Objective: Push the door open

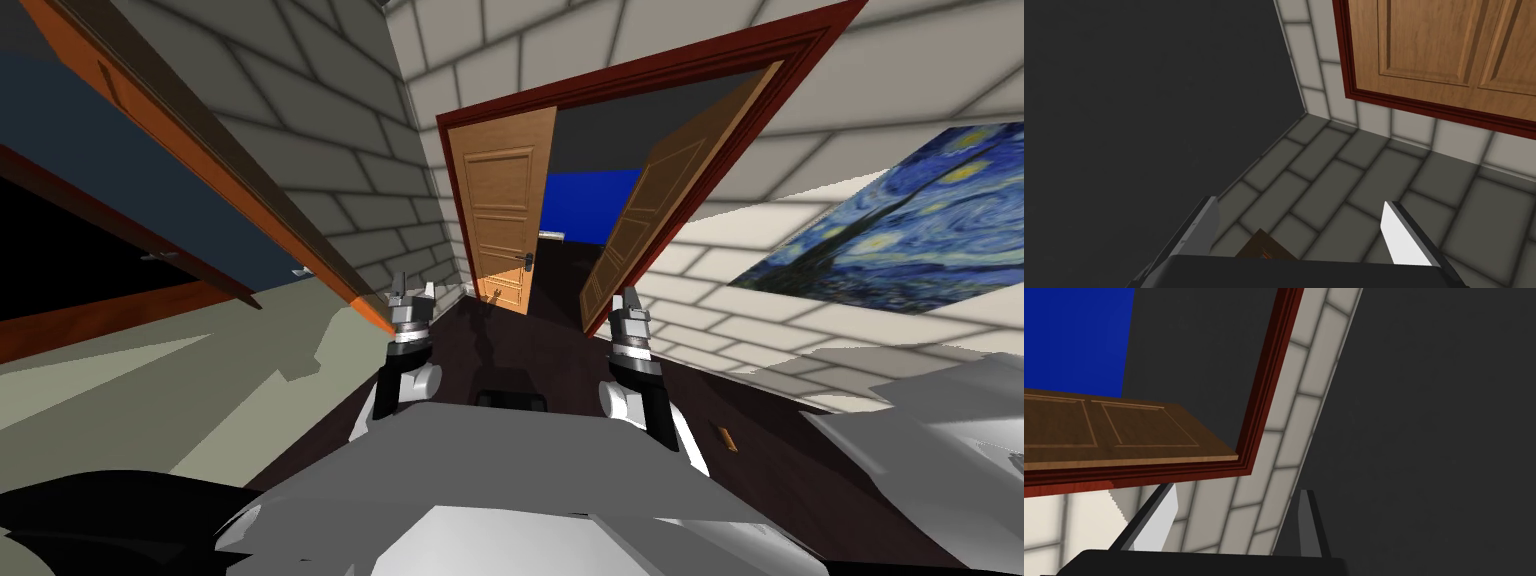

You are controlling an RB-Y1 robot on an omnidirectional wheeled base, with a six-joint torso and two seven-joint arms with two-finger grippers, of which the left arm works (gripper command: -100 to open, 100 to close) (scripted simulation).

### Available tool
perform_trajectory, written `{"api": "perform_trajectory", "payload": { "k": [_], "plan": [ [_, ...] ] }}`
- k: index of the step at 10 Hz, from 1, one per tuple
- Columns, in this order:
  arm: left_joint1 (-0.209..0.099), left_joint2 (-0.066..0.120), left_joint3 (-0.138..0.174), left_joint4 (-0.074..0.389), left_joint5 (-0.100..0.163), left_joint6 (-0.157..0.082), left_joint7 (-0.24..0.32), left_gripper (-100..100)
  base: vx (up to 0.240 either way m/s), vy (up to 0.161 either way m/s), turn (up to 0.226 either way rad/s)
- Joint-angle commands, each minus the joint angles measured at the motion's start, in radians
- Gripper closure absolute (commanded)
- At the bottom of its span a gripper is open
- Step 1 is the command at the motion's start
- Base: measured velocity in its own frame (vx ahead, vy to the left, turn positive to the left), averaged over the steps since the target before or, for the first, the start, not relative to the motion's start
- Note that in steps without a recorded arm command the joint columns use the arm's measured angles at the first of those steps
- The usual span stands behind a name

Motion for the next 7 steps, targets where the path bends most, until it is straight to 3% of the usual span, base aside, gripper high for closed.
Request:
{"api": "perform_trajectory", "payload": {
  "k": [1, 7],
  "plan": [
    [-0.019, 0.006, -0.001, 0.029, -0.002, 0.003, -0.002, -100, 0.078, -0.011, -0.01],
    [-0.099, 0.034, -0.008, 0.162, -0.007, 0.005, -0.004, -100, 0.093, -0.002, -0.014]
  ]
}}
